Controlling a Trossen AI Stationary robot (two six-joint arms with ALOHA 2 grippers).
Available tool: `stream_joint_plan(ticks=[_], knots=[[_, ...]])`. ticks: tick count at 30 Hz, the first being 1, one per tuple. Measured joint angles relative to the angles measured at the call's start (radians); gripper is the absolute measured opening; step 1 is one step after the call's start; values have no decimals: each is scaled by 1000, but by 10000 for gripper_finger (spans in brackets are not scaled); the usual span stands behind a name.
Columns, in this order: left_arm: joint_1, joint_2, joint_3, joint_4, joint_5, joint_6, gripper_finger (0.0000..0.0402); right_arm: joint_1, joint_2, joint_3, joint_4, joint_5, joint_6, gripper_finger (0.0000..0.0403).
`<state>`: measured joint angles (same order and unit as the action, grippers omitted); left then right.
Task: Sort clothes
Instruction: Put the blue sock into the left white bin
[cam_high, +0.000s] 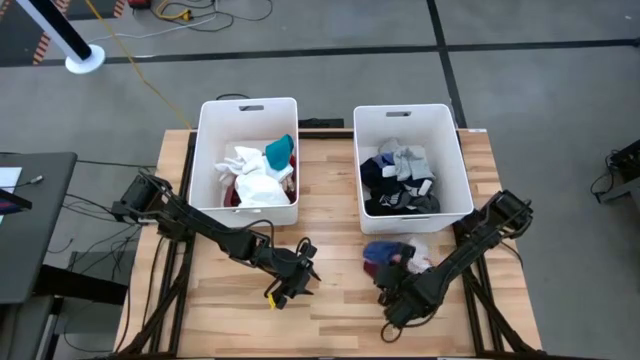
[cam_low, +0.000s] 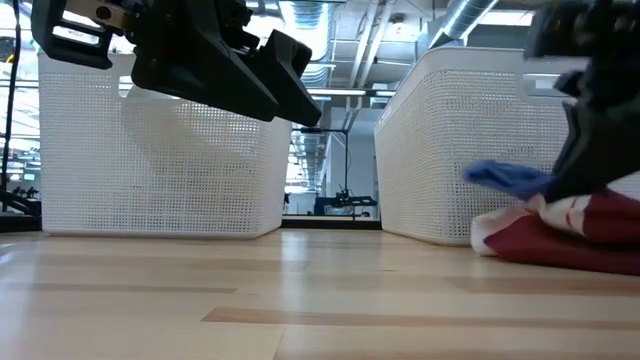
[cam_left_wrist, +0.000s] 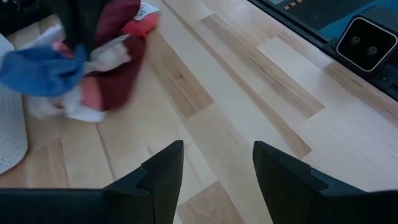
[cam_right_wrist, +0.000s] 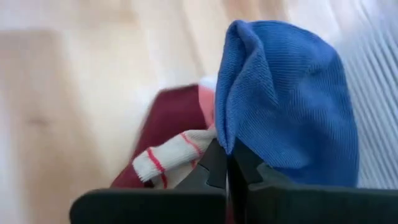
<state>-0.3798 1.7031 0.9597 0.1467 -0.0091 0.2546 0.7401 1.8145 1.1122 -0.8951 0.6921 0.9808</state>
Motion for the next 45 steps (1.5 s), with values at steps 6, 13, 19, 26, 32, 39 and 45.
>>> stream_joint_plan(ticks=[6, 13, 19, 26, 32, 39, 45], knots=[[0, 0, 0, 1, 0, 3, 187, 25, 0, 69, 232, 14, -250, 3], [0, 0, 0, 2, 0, 3, 187, 15, 0, 99, 444, -36, -455, 3], [0, 0, 0, 24, -1, -5, 187, 6, 0, 102, 459, -61, -457, 4], [0, 0, 0, 119, -56, -4, 187, -18, 0, 102, 464, -109, -451, 4], [0, 30, 0, 172, -57, 11, 187, -20, 0, 102, 465, -112, -451, 4], [0, 168, -1, 343, -89, -20, 187, -21, -1, 102, 470, -113, -450, 4], [1, 183, 8, 404, -134, -28, 184, -21, -1, 102, 471, -114, -448, 4]])
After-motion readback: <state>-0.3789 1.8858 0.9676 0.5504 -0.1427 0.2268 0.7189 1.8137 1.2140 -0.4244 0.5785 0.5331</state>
